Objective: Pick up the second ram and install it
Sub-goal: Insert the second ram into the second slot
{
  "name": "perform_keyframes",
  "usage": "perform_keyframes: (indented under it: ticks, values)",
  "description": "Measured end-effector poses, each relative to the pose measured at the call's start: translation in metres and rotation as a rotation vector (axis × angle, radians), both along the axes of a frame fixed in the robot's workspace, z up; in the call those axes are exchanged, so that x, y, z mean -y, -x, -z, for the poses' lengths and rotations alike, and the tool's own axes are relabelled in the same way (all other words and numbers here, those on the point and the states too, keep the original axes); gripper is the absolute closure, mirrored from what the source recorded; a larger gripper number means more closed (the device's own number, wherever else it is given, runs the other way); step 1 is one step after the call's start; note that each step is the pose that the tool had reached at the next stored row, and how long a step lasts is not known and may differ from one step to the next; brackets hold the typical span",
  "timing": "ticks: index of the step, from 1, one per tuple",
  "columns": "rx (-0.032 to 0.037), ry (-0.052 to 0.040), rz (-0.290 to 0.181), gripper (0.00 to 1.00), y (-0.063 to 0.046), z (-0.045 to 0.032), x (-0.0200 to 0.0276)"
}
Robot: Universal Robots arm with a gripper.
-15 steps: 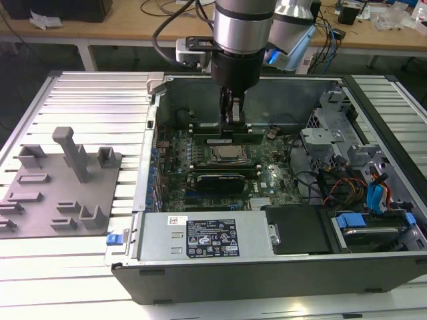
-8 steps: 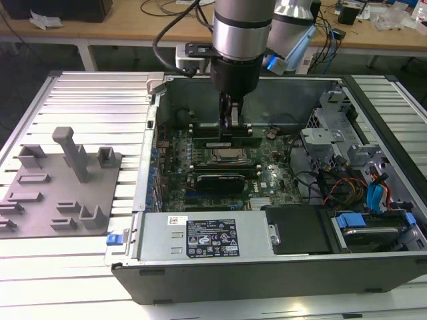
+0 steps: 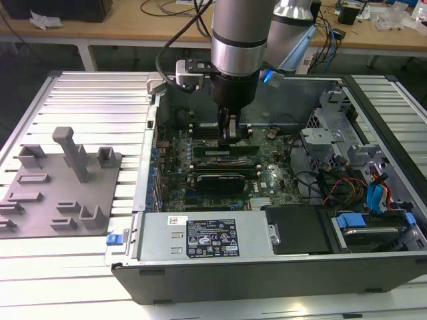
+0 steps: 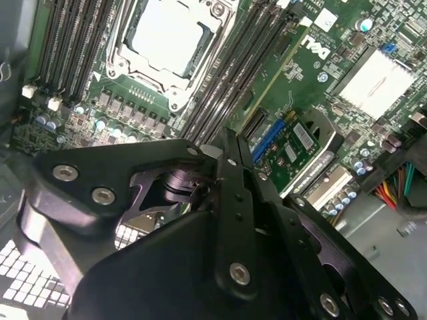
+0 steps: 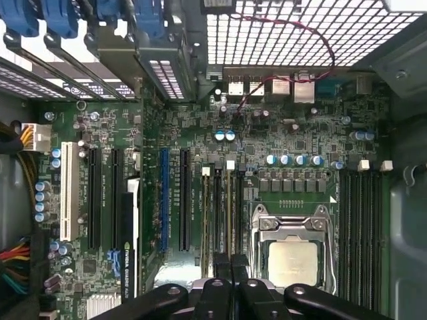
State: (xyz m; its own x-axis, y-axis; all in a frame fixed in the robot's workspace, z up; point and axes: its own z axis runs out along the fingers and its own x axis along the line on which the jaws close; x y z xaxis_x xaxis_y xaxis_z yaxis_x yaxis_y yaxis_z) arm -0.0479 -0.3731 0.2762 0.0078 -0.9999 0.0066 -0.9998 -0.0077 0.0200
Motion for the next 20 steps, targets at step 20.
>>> perform_keyframes:
  ticks: [20]
  values:
    - [0.0001,-0.0001,0.002,0.91,-0.003,0.0313,-0.0001]
